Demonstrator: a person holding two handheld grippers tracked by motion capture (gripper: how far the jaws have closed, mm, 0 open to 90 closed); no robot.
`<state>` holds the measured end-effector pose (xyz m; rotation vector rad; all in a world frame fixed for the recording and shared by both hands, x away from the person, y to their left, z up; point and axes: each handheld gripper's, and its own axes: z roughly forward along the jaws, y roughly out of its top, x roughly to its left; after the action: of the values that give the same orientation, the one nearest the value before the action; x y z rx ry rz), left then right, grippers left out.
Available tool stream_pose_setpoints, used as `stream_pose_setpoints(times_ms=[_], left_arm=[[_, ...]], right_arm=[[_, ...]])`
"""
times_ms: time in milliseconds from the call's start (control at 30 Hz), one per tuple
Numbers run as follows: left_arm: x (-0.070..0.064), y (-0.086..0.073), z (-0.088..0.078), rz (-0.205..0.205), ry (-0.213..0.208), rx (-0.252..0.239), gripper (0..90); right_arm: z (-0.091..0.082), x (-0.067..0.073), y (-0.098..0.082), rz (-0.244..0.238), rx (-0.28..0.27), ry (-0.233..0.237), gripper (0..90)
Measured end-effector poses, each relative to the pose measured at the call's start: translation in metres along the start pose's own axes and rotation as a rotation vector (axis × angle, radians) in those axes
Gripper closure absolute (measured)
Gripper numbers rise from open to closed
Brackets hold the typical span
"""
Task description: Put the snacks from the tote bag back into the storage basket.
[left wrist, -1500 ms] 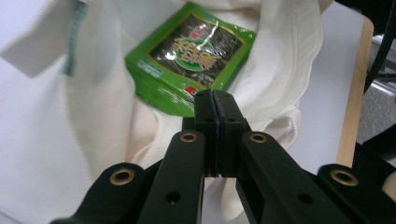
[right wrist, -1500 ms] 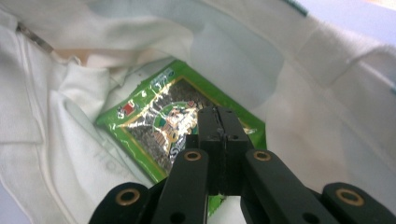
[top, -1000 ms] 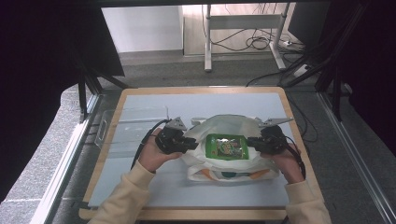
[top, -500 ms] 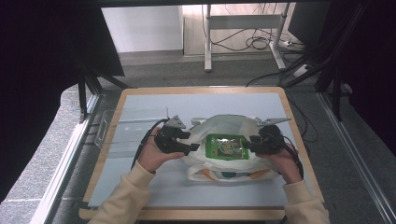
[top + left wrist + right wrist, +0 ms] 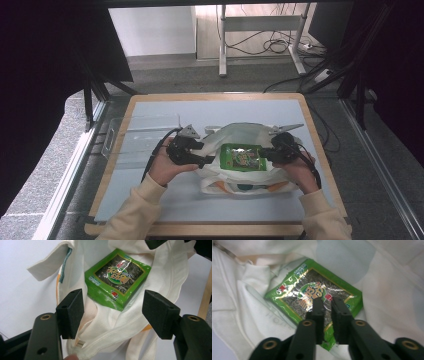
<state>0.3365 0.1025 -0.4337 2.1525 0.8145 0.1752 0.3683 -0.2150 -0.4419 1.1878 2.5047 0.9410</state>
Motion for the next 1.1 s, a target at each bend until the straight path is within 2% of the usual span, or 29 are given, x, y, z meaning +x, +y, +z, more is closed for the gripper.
stream_pose_setpoints(times_ms=[67,133,167,233,333,467,733,800,1100], left_arm=[[-0.001,0.0,0.0,-0.001,0.0,0.0,32.9],[-0.002,-0.001,0.0,-0.001,0.0,0.005,32.6],[-0.003,-0.001,0.001,0.001,0.002,0.008,32.6],[-0.003,-0.001,0.001,-0.001,0.004,0.009,32.5],[-0.004,-0.001,0.003,-0.001,0.001,0.012,32.4],[-0.003,-0.001,0.005,-0.006,-0.001,0.017,32.2],[-0.004,-0.001,0.008,-0.005,-0.002,0.021,32.1],[-0.005,-0.001,0.008,0.006,-0.002,0.025,32.1],[-0.008,-0.001,0.008,0.019,-0.005,0.029,31.9]], right_arm=[[0.003,0.001,0.005,-0.01,0.022,-0.012,88.7],[0.005,0.002,0.007,-0.016,0.036,-0.019,89.0],[0.011,0.003,0.01,-0.032,0.077,-0.044,89.2],[0.019,0.004,0.011,-0.046,0.12,-0.062,89.2],[0.029,0.004,0.012,-0.058,0.157,-0.077,89.2],[0.037,0.006,0.011,-0.062,0.18,-0.076,89.2],[0.045,0.006,0.009,-0.072,0.232,-0.104,89.3],[0.049,0.004,0.008,-0.07,0.256,-0.119,89.3],[0.053,0.002,0.007,-0.063,0.287,-0.135,89.3]])
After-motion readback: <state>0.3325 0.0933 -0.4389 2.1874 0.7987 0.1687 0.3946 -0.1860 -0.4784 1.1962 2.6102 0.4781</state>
